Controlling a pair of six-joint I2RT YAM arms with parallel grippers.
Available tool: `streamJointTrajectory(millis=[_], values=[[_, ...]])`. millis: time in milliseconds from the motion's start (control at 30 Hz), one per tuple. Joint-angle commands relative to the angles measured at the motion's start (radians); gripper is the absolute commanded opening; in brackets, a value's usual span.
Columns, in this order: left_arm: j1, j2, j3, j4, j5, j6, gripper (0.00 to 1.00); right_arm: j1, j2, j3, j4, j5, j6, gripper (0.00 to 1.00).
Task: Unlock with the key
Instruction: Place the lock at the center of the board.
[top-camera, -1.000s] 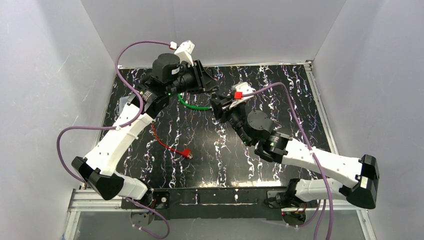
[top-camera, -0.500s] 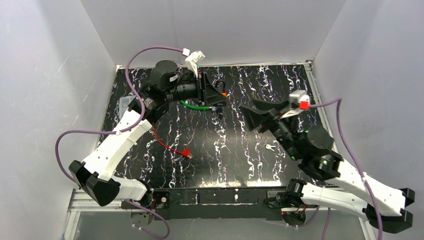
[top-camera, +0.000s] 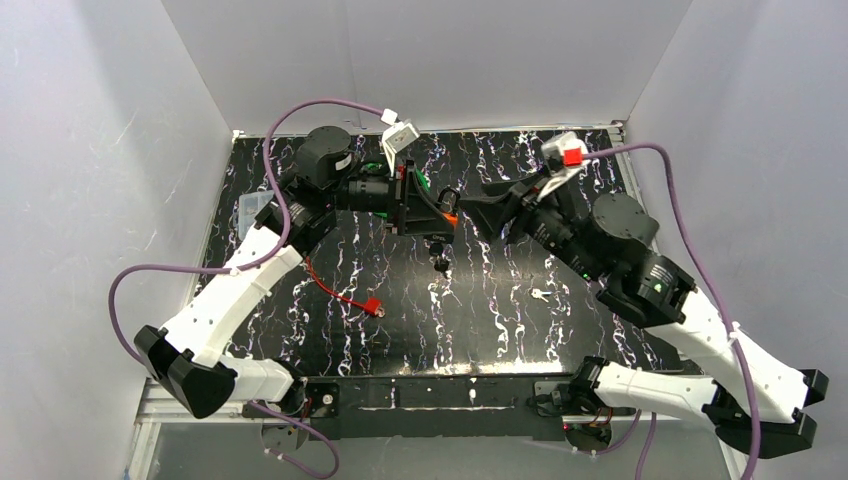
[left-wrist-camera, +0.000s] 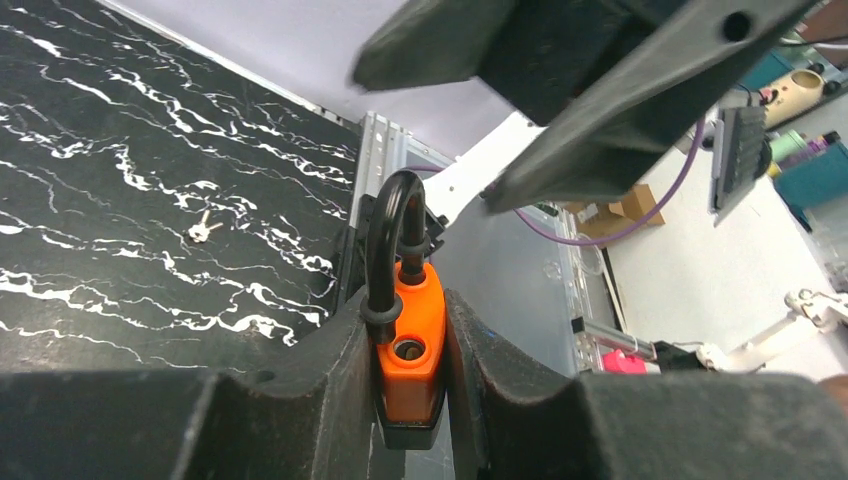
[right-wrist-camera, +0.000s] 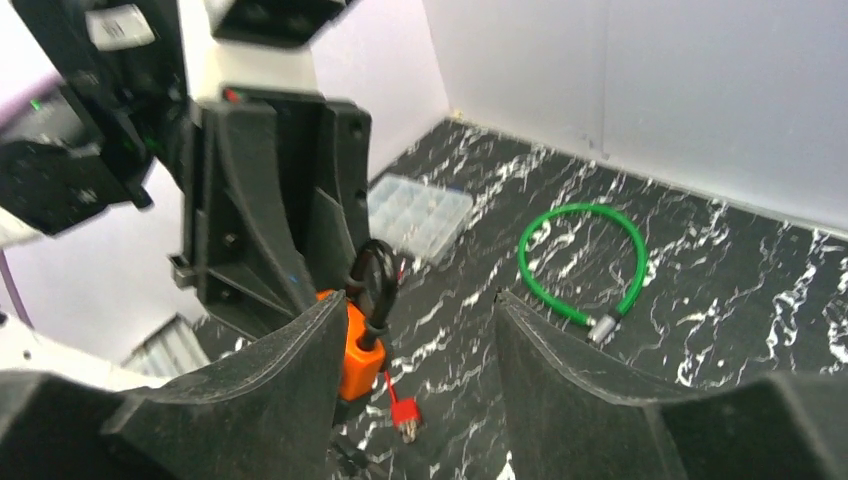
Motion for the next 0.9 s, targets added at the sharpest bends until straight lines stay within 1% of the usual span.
streamJointTrajectory(millis=[0, 133, 200, 467, 600, 633, 667, 733, 767, 867], values=[[-0.006, -0.054, 0.011, 0.047, 0.097, 0.025, 0.00, -0.058, 0.023, 0.055, -0.067, -0.191, 0.052, 0.62], [-0.010, -0.056, 0.011, 0.047, 0.108, 0.040, 0.00, -0.122, 0.031, 0.054, -0.057, -0.352, 0.103, 0.62], [-0.010, -0.057, 0.011, 0.043, 0.108, 0.047, 0.00, -0.141, 0.034, 0.051, -0.047, -0.394, 0.126, 0.60], [-0.014, -0.057, 0.015, 0.040, 0.122, 0.061, 0.00, -0.178, 0.063, 0.036, 0.027, -0.502, 0.195, 0.50], [-0.016, -0.058, 0.013, 0.038, 0.130, 0.067, 0.00, -0.187, 0.081, 0.036, 0.053, -0.527, 0.214, 0.45], [-0.017, -0.058, 0.010, 0.037, 0.129, 0.070, 0.00, -0.188, 0.082, 0.038, 0.059, -0.529, 0.215, 0.41], [-0.017, -0.059, 0.007, 0.037, 0.129, 0.072, 0.00, -0.189, 0.082, 0.040, 0.061, -0.527, 0.217, 0.33], [-0.018, -0.061, 0.003, 0.037, 0.129, 0.077, 0.00, -0.192, 0.085, 0.047, 0.054, -0.518, 0.218, 0.09], [-0.017, -0.061, 0.003, 0.035, 0.130, 0.083, 0.00, -0.192, 0.083, 0.049, 0.048, -0.509, 0.219, 0.02], [-0.018, -0.066, 0.011, -0.012, 0.106, 0.141, 0.01, -0.192, 0.070, 0.046, 0.041, -0.475, 0.209, 0.01]])
